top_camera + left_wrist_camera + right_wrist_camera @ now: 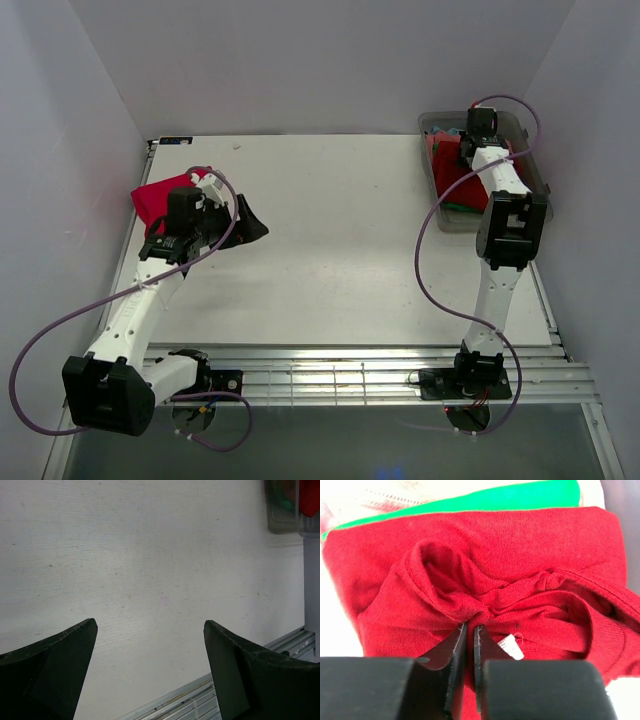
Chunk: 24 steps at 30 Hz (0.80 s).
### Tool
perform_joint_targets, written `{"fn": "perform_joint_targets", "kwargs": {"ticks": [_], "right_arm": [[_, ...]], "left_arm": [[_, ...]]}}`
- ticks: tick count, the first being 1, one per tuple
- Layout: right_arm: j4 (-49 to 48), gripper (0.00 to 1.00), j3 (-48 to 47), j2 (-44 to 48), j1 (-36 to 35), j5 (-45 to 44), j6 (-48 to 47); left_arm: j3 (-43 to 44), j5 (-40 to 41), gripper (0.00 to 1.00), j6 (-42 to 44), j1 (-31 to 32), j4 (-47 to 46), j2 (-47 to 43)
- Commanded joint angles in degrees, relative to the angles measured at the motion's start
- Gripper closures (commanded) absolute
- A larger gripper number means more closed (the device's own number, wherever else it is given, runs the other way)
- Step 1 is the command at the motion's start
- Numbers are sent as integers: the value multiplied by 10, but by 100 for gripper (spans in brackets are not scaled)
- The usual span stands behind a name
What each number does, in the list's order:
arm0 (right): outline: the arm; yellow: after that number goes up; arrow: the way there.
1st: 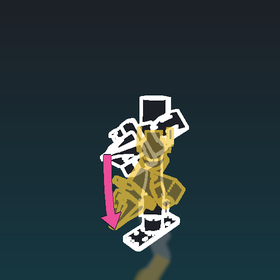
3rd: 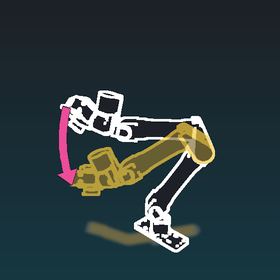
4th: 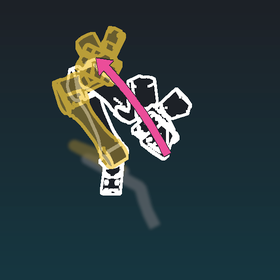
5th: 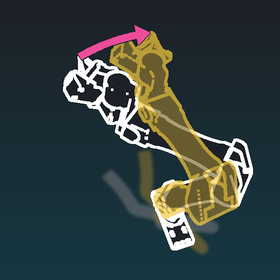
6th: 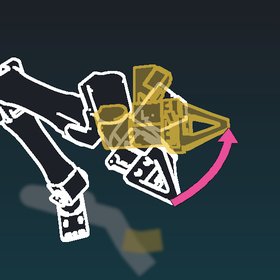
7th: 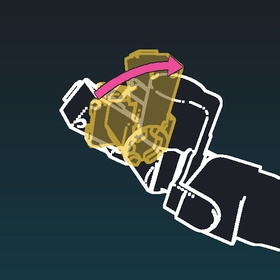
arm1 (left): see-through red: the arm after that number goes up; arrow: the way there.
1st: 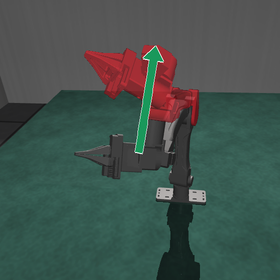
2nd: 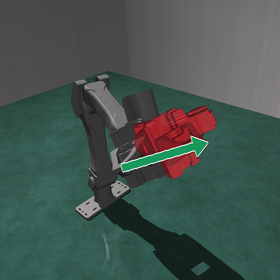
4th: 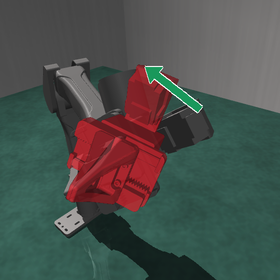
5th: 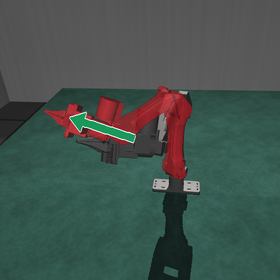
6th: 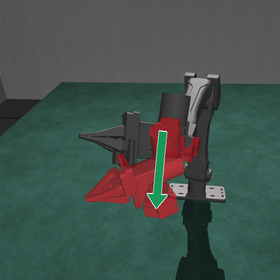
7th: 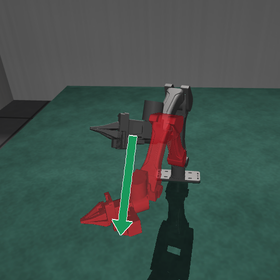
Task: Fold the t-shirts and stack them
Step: Grab the tshirt from the pile, then move the tshirt to the center of the board
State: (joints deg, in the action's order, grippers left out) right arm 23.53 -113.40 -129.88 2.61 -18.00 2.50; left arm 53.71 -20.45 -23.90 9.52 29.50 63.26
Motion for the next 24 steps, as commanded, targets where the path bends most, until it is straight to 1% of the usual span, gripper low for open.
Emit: {"fn": "perform_joint_targets", "kwargs": {"ticks": [1, 3, 6, 8, 9, 10, 13, 14, 17, 18, 19, 21, 24], "right_arm": [[-23, 92, 29, 82, -4, 23, -3], [-24, 92, 47, 103, -5, 45, -4], [-6, 92, 40, 145, -9, 82, 3], [16, 92, 14, 169, -24, 125, 5], [48, 92, -27, 174, -27, 154, 5], [59, 92, -43, 186, -59, 174, 0], [66, 92, -75, 226, -103, 238, -6], [71, 92, -87, 233, -135, 253, -7], [82, 92, -133, 259, -188, 320, 0], [79, 92, -139, 268, -197, 355, 5], [76, 92, -143, 287, -211, 366, 11], [61, 92, -145, 309, -216, 409, 28], [54, 92, -124, 358, -217, 415, 35]], "left_arm": [[-16, -16, 2, -4, 0, -10, -17], [-22, -21, 2, -5, 1, -12, -21], [-27, -25, 2, -8, 0, -17, -28], [-30, -25, 2, -9, 0, -21, -31], [-31, -26, 2, -9, 0, -23, -31], [-31, -27, 2, -8, 1, -25, -31], [-29, -29, 2, -10, 0, -28, -30], [-29, -29, 2, -10, 1, -28, -31], [-29, -21, 2, -15, 1, -28, -49], [-31, -18, 2, -16, 1, -29, -63], [-33, -9, 2, -16, 0, -26, -72], [-35, 0, 2, -17, 1, -20, -97], [-36, 20, 2, -19, 1, -8, -122]]}}
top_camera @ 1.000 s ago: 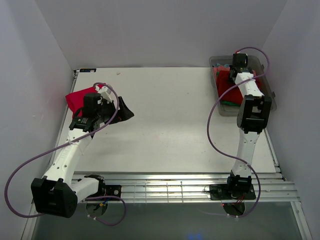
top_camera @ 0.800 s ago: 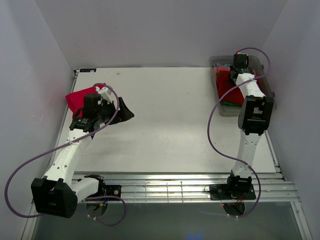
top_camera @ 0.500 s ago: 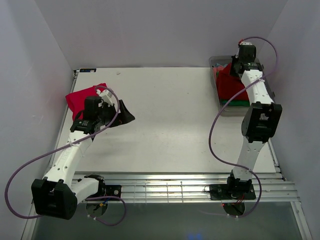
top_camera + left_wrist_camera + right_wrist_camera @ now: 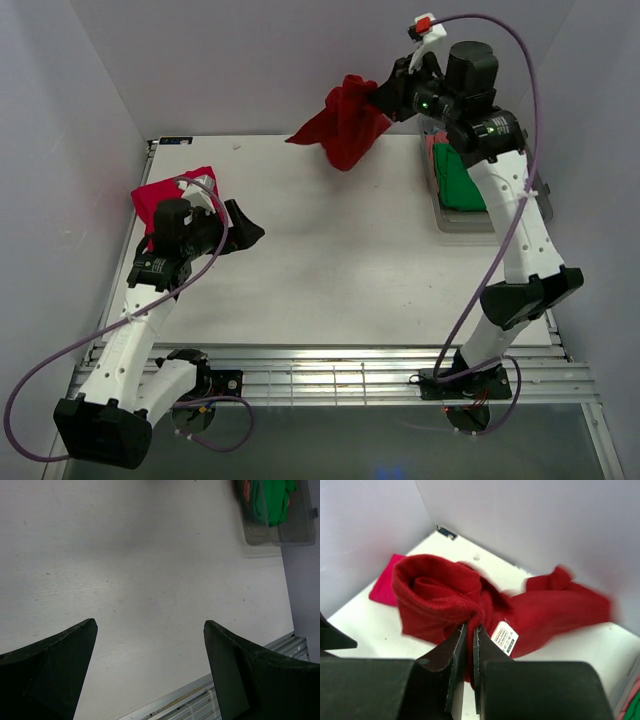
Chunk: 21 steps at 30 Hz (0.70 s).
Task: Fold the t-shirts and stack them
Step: Move the tshirt to the center of the board
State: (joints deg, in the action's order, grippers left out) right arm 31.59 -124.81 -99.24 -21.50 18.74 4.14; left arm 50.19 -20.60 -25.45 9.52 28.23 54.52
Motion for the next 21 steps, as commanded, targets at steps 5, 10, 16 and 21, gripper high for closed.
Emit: {"fn": "perform_joint_targets", "kwargs": {"ticks": [5, 10, 16, 21], "right_arm": [[11, 92, 148, 152, 24, -15, -16], [-18, 79, 550, 265, 24, -106, 7], [39, 54, 772, 355, 22, -250, 91], [42, 47, 761, 407, 22, -233, 80]], "left_arm": [[-5, 43, 2, -12, 0, 29, -93], [-17, 42, 2, -19, 0, 57, -129], [-28, 27, 2, -15, 0, 77, -150], [-64, 40, 2, -19, 1, 64, -103]]}}
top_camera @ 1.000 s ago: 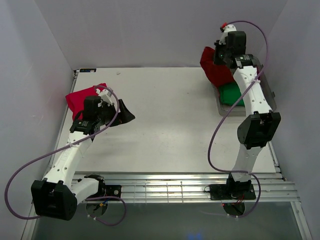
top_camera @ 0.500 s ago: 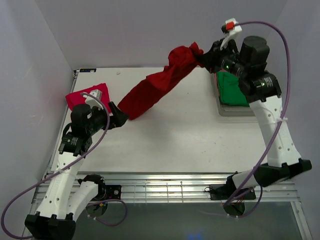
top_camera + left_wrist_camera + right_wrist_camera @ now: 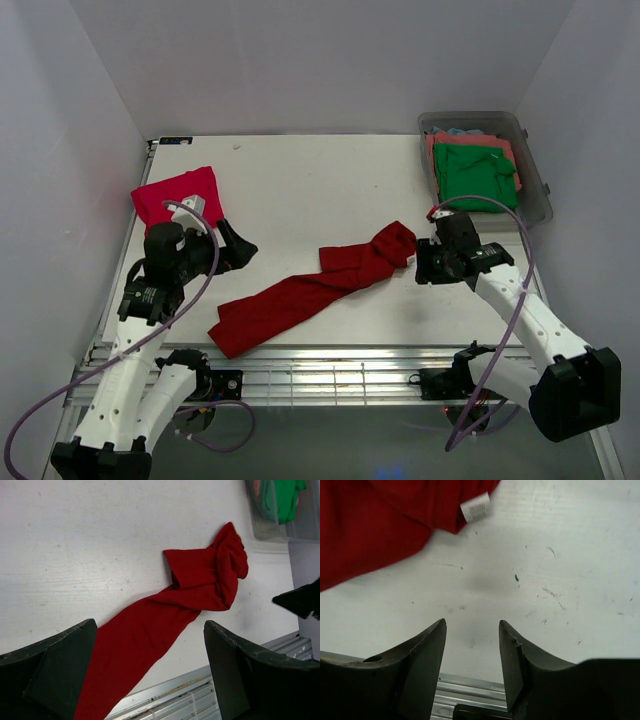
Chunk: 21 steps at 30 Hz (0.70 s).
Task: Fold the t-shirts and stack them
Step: Move the tshirt to the center of the board, then flatten the tshirt out
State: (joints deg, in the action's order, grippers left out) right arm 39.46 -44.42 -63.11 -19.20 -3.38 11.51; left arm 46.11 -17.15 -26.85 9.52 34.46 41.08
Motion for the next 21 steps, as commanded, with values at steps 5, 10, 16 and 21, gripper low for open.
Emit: {"fn": "perform_joint_targets", "kwargs": {"ticks": [5, 10, 16, 21], "right_arm": [[-123, 47, -65, 28, -2, 114, -3], [-206, 44, -94, -60, -19, 222, 4], [-226, 43, -216, -241, -72, 235, -37], [-211, 43, -317, -373, -130, 236, -58]], "left_arm": [[-28, 20, 2, -14, 1, 0, 116], [4, 58, 2, -31, 3, 36, 186], [10, 64, 2, -44, 6, 49, 222], [3, 57, 2, -50, 7, 54, 211]]}}
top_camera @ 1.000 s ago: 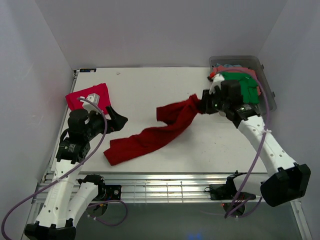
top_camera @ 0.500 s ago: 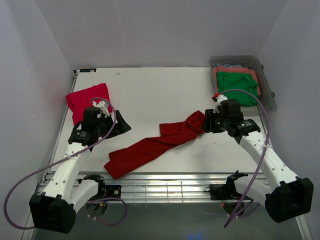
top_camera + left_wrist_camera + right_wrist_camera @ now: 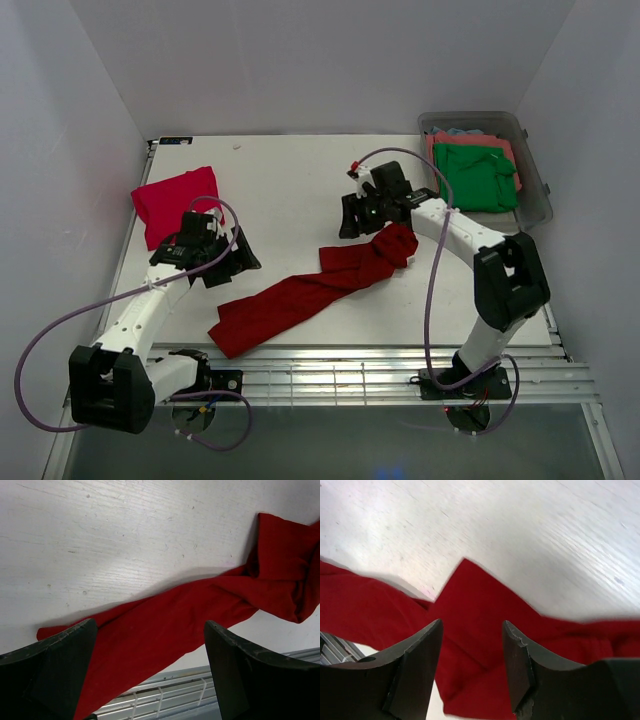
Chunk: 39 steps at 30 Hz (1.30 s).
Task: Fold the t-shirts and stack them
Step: Flatten the tshirt out
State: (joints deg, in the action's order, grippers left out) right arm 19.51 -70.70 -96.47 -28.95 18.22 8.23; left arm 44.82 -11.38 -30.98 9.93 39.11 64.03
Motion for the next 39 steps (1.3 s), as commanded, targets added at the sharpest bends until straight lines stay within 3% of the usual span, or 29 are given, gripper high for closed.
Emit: {"fn": "perform_joint_targets", "kwargs": {"ticks": [1, 6, 13, 21, 31, 39], "right_arm": [[-1, 43, -85, -55, -42, 17, -26], [22, 43, -160, -146, -109, -19, -39], [55, 44, -197, -217, -149, -103, -66], [55, 45, -136, -184, -160, -214, -80], [63, 46, -165, -192, -160, -223, -80], [54, 45, -160, -141, -160, -251, -98]], "left_arm": [[14, -8, 2, -10, 3, 8, -23], [-1, -14, 2, -22, 3, 6, -45], [-7, -36, 2, -14, 3, 5, -70], [-10, -52, 2, -20, 3, 8, -93], [-12, -60, 2, -19, 3, 10, -106], [-34, -66, 2, -28, 3, 9, -117]]}}
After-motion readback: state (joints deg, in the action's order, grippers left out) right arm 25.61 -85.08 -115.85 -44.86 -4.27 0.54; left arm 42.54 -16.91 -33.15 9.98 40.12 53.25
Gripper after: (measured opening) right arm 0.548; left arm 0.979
